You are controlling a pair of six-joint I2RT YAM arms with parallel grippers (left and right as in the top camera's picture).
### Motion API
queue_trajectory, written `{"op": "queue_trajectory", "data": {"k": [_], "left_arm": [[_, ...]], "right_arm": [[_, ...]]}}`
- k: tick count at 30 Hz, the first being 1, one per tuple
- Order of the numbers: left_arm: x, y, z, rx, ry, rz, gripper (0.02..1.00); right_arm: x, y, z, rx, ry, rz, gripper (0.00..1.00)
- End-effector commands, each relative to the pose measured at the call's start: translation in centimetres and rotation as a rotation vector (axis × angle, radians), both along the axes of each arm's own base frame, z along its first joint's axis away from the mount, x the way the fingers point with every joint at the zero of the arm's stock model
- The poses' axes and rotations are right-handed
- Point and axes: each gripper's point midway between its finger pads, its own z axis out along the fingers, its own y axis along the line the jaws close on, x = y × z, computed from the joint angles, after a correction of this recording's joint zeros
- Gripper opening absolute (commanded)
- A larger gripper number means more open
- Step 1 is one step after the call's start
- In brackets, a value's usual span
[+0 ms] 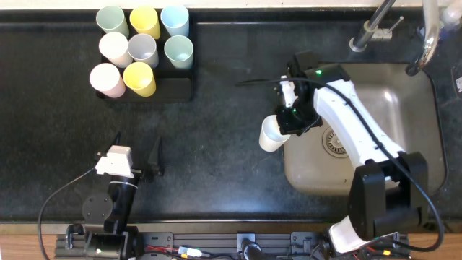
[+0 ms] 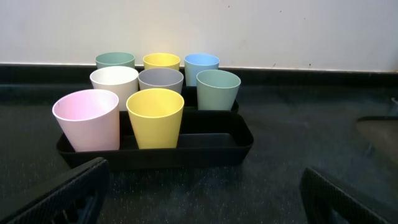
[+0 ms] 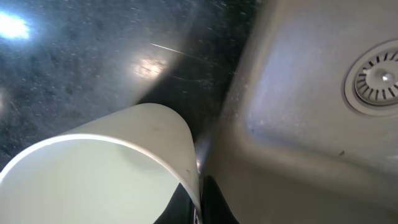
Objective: Store Cups
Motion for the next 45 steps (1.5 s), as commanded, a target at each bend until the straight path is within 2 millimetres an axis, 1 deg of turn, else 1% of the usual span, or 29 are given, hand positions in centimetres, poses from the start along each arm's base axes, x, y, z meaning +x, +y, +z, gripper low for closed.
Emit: {"op": "queue_trajectory", "data": {"k": [1, 3, 6, 8, 10, 11, 13, 16, 19, 22, 26, 29, 32, 34, 39, 41, 45], "left_arm": [[-0.1, -0.3, 0.1, 0.017, -0.010, -0.018, 1.000], [-0.1, -0.3, 0.1, 0.017, -0.010, -0.018, 1.000], [-0.1, -0.3, 0.1, 0.017, -0.010, -0.018, 1.000], [-0.1, -0.3, 0.1, 0.017, -0.010, -0.018, 1.000], [-0.1, -0.3, 0.1, 0.017, -0.010, -0.018, 1.000], [-0.1, -0.3, 0.1, 0.017, -0.010, -0.018, 1.000], [-0.1, -0.3, 0.1, 0.017, -0.010, -0.018, 1.000], [-0.1, -0.3, 0.1, 0.017, -0.010, -0.018, 1.000], [-0.1, -0.3, 0.1, 0.017, -0.010, -0.018, 1.000], [-0.1, -0.3, 0.1, 0.017, -0.010, -0.018, 1.000], [-0.1, -0.3, 0.1, 0.017, -0.010, -0.018, 1.000], [-0.1, -0.3, 0.1, 0.017, -0.010, -0.018, 1.000], [-0.1, -0.3, 0.1, 0.017, -0.010, -0.018, 1.000], [-0.1, -0.3, 0.1, 0.017, -0.010, -0.018, 1.000], [-0.1, -0.3, 0.1, 0.017, -0.010, -0.018, 1.000], [-0.1, -0.3, 0.1, 0.017, -0.010, -0.018, 1.000], [-0.1, -0.3, 0.1, 0.017, -0.010, -0.018, 1.000]], "right_arm": [[0.6, 2.3, 1.7, 0.029, -0.052, 0.022, 0.042], [2.0, 3.8, 4.2, 0.059, -0.117, 0.028, 0.042], [5.4, 6.3, 9.7, 0.104, -0.284, 0.006, 0.047], [8.0, 7.6, 13.8, 0.110, -0.432, -0.035, 0.042], [10.1, 9.0, 17.1, 0.128, -0.541, -0.074, 0.045], [10.8, 10.0, 18.2, 0.142, -0.575, -0.079, 0.042], [11.5, 12.0, 19.0, 0.160, -0.594, -0.066, 0.045], [11.7, 15.3, 18.8, 0.177, -0.566, -0.051, 0.042], [11.6, 18.3, 18.0, 0.190, -0.540, -0.041, 0.042], [11.9, 20.6, 15.9, 0.183, -0.518, -0.038, 0.042], [11.6, 22.5, 12.8, 0.158, -0.477, -0.007, 0.040], [11.4, 23.0, 11.8, 0.147, -0.461, 0.004, 0.047], [11.7, 23.2, 11.0, 0.144, -0.456, 0.001, 0.045], [12.0, 23.4, 10.2, 0.140, -0.449, -0.004, 0.042], [12.1, 23.9, 7.3, 0.108, -0.407, 0.002, 0.042], [12.1, 24.0, 6.7, 0.103, -0.399, -0.004, 0.042], [12.4, 24.3, 6.3, 0.107, -0.398, -0.040, 0.042]]}}
